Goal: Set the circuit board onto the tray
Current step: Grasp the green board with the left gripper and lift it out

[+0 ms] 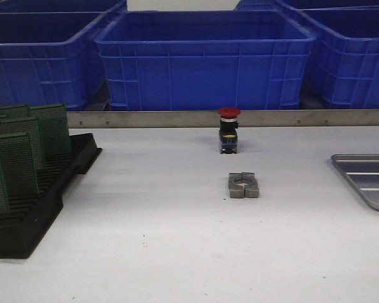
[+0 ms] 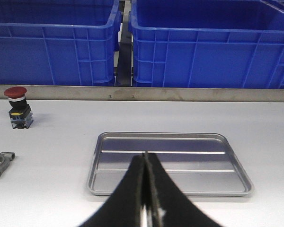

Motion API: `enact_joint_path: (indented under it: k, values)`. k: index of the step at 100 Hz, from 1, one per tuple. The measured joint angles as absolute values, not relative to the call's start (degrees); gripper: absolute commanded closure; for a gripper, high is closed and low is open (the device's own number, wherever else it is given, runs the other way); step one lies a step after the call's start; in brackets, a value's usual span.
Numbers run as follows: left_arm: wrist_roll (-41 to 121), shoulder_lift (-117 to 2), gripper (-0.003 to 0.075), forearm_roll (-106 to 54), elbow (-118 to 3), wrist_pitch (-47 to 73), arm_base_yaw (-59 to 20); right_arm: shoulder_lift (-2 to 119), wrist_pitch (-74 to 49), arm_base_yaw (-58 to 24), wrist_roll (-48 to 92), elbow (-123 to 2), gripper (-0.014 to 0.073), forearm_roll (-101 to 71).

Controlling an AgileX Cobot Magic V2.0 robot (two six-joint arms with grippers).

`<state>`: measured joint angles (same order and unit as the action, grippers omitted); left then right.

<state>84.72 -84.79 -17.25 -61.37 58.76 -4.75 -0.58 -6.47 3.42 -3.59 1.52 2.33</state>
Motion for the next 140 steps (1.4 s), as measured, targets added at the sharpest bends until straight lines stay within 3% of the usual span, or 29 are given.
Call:
enact_joint_path:
  k: [42,51,68,108,140]
  values:
    - [85.8,-91.3,0.0351,-17.9,-61.5,54.1,-5.6,-0.6,-6.5,3.4,-3.6,1.5,0.0653,2.3]
    - [85.8,-91.9,0.0449,-17.9,-61.5,55.5,-5.6,-0.6,-6.5,3.4,-3.6,1.5,0.0653,2.3]
    - [85.8,-92.5,0.074,-17.9,-61.6,58.8,-5.6,-0.6,-6.5,3.4,-3.6,1.5,0.0653,2.3]
    - [86.4,-92.6,0.074,-19.3,-69.4,68.7,-5.6,-0.6,-6.5,3.4,-3.6,1.5,0.0653,2.3]
    - [86.0,-92.6,0.0741,-44.9,-73.5,69.4,-6.6,-0.6,-6.5,3.4,-3.6,1.5,0.0653,2.3]
